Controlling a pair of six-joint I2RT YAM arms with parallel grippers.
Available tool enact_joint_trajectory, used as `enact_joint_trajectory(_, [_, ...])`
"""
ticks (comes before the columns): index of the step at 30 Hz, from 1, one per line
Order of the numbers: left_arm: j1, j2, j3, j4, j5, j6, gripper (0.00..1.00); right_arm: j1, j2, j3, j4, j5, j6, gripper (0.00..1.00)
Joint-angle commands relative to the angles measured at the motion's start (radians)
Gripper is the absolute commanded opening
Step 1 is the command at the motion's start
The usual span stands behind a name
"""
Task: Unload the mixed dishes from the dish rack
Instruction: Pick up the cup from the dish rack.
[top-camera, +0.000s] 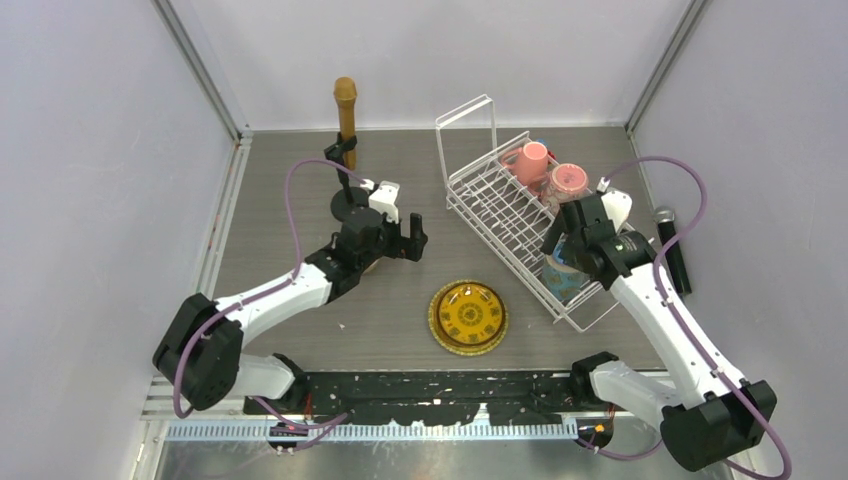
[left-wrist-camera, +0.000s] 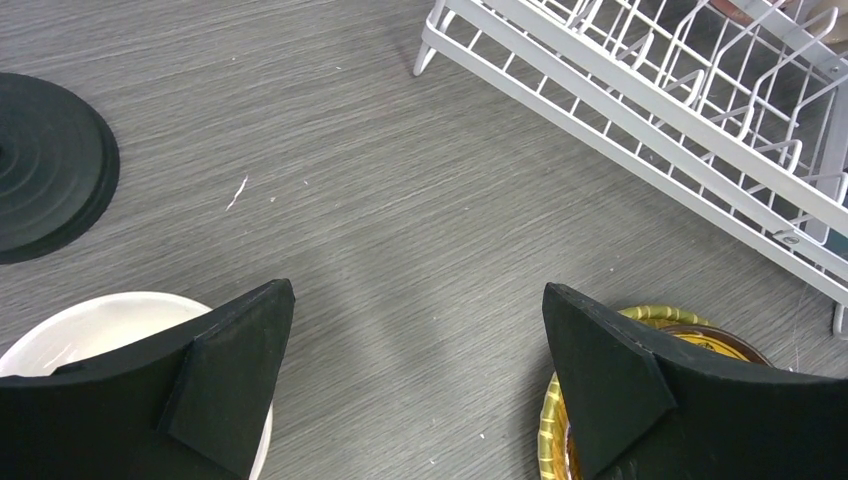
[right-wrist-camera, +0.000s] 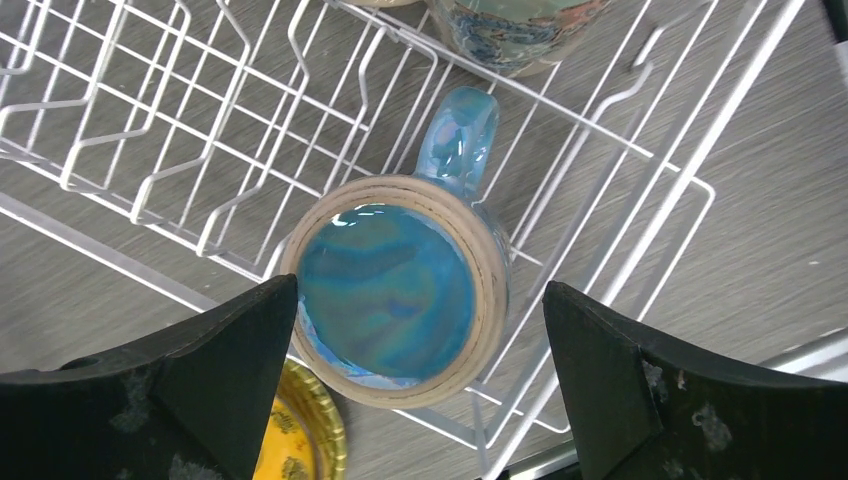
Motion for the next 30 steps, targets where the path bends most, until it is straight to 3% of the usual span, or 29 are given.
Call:
enact_joint_trajectory(1, [0.0,0.013,0.0,0.062,0.007,0.016,1.0,-0.07,-0.021,-0.047,0.004,-0.152,0.003,1.0])
enact_joint_trajectory(11, [0.001,0.049,0.024,0.066,0.027,0.001,1.0,-0.078,-0.048,-0.019,-0.003,-0.079,-0.034,1.0])
enact_joint_trajectory(25, [0.0,0.079,0.041,0.071,0.039,0.002,1.0,-0.079,-0.086,0.024,0.073,-0.143,-0.098,1.0])
enact_joint_trajectory(30, [-0.001,0.073,0.037,0.069,0.032,0.004,1.0,-0.079,-0.036,0.03,0.03,-0.119,-0.101,1.0])
